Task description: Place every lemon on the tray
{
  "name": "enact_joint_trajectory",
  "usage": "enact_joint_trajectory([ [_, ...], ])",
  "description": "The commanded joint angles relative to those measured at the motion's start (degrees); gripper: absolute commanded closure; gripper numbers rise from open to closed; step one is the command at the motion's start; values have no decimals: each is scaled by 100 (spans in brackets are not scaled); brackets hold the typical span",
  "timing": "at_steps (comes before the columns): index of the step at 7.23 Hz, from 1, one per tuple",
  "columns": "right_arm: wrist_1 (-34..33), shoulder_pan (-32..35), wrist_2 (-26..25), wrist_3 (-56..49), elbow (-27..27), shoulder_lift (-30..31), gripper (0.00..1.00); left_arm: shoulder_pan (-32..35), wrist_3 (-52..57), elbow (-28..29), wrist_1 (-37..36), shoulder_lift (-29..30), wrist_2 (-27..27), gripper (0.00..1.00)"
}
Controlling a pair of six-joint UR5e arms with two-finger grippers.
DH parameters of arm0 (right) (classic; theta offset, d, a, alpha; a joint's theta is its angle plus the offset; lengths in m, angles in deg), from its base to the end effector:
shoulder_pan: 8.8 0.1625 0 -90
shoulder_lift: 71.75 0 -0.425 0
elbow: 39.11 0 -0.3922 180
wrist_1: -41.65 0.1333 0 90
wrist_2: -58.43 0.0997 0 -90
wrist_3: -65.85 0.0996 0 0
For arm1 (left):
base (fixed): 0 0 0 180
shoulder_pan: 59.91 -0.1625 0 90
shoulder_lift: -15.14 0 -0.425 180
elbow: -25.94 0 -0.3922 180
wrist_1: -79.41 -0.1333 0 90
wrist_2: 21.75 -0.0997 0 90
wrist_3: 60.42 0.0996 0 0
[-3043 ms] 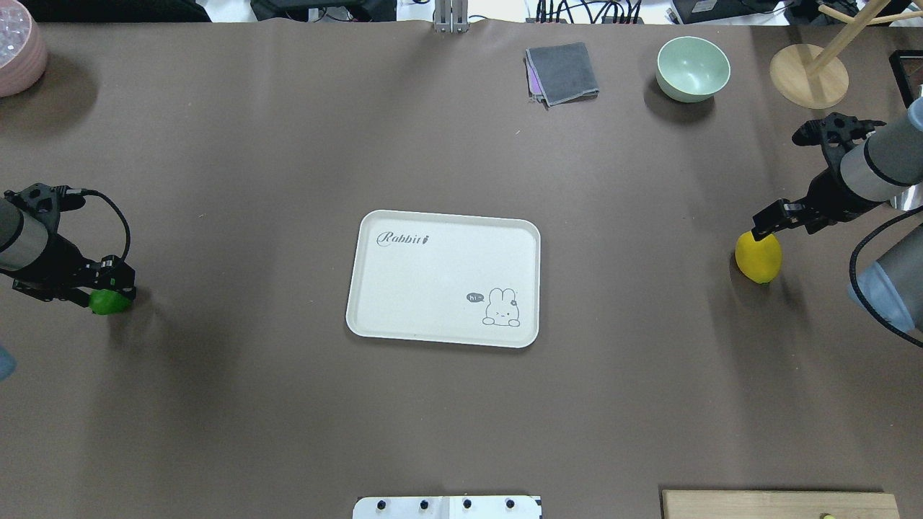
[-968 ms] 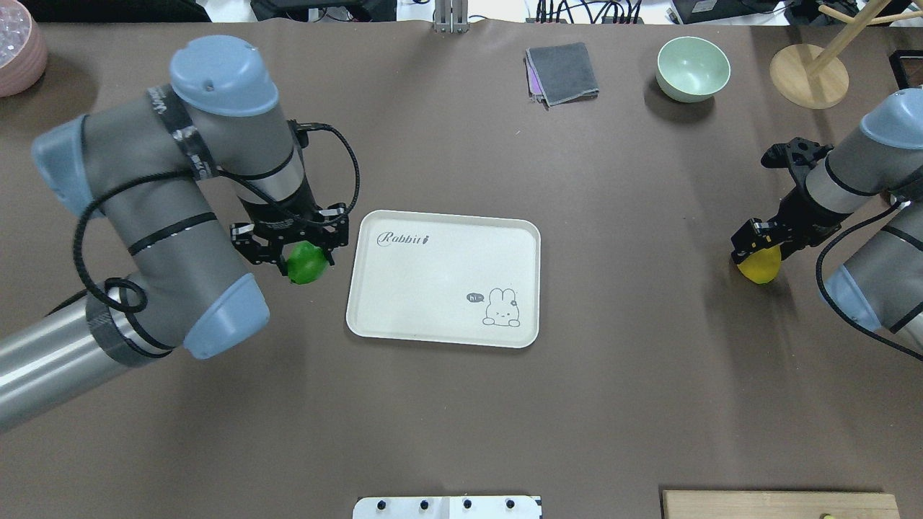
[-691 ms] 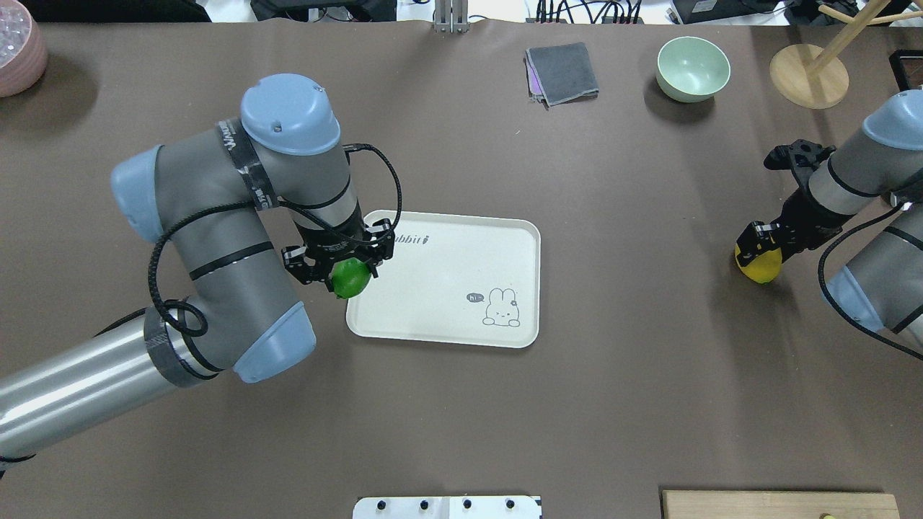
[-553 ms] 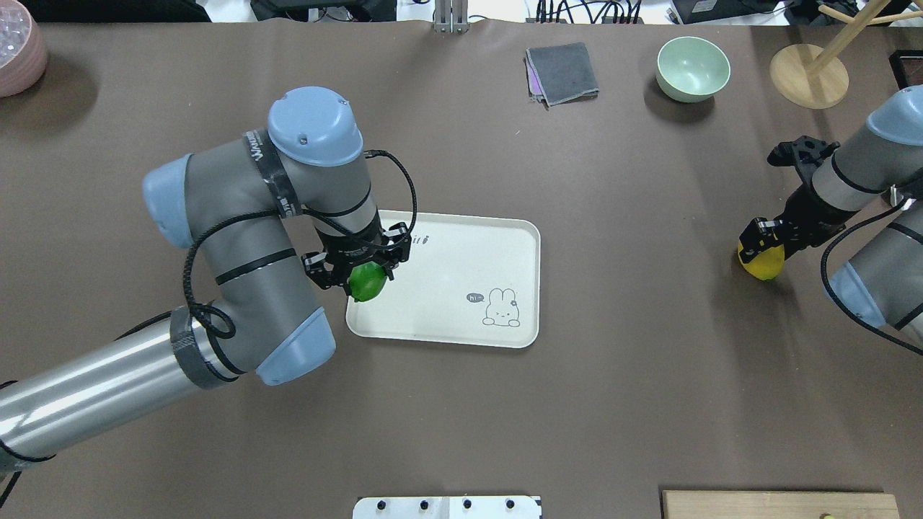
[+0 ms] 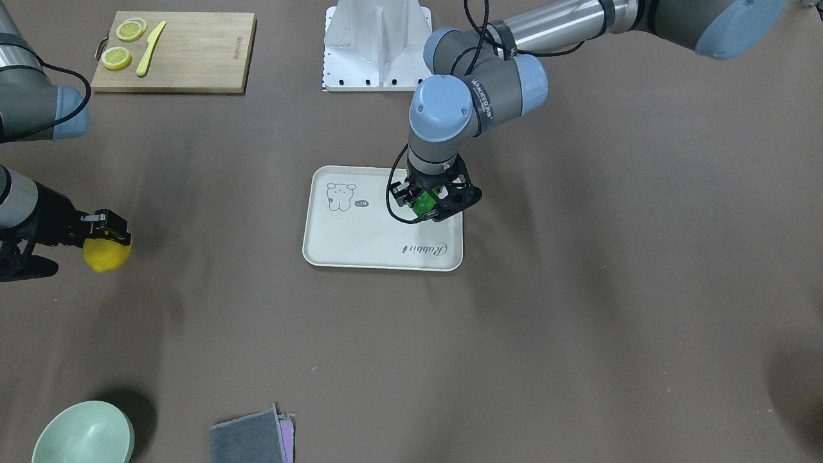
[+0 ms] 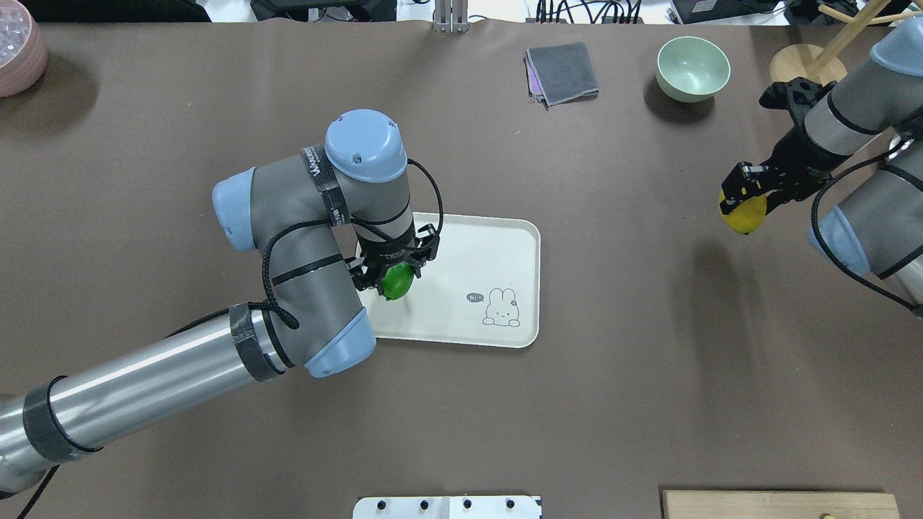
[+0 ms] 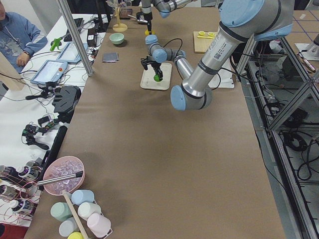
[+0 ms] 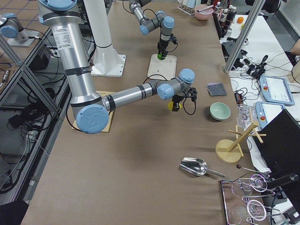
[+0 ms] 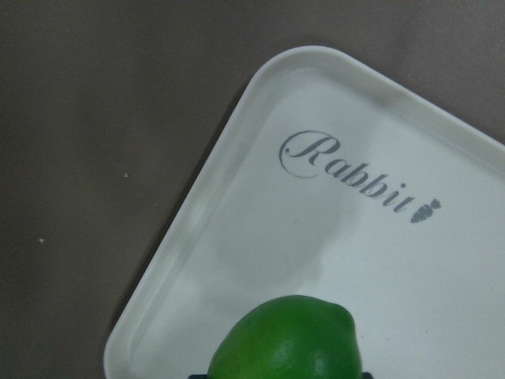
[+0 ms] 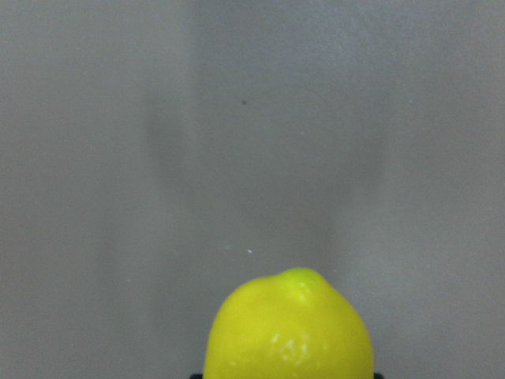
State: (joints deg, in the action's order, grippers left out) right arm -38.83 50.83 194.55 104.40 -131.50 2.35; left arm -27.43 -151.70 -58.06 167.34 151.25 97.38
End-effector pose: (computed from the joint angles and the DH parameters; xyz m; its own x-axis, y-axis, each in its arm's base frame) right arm -0.2549 -0.5567 0.4627 0.6134 -0.0254 0.7893 0.0830 0.9960 -0.0324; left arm 0.5773 -0.4681 0.2115 0.6594 -0.4429 -0.6075 0.2308 0.8883 -0.3971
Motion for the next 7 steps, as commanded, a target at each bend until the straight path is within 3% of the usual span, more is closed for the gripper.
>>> enact_joint_trajectory([
  [1, 277, -213, 2, 696, 10, -613, 100, -22, -13, 7, 40, -5, 31, 2],
  [2, 671, -485, -59, 959, 10, -807, 100, 21, 13, -72, -12, -40, 49, 2],
  [4, 1192, -1222, -819, 2153, 54, -1360, 100, 563, 1201, -859, -633, -600, 520, 2],
  [7, 1246, -2146, -1490, 2623, 124, -1670, 100, 1013, 2504, -2083, -707, -2136, 576, 2],
])
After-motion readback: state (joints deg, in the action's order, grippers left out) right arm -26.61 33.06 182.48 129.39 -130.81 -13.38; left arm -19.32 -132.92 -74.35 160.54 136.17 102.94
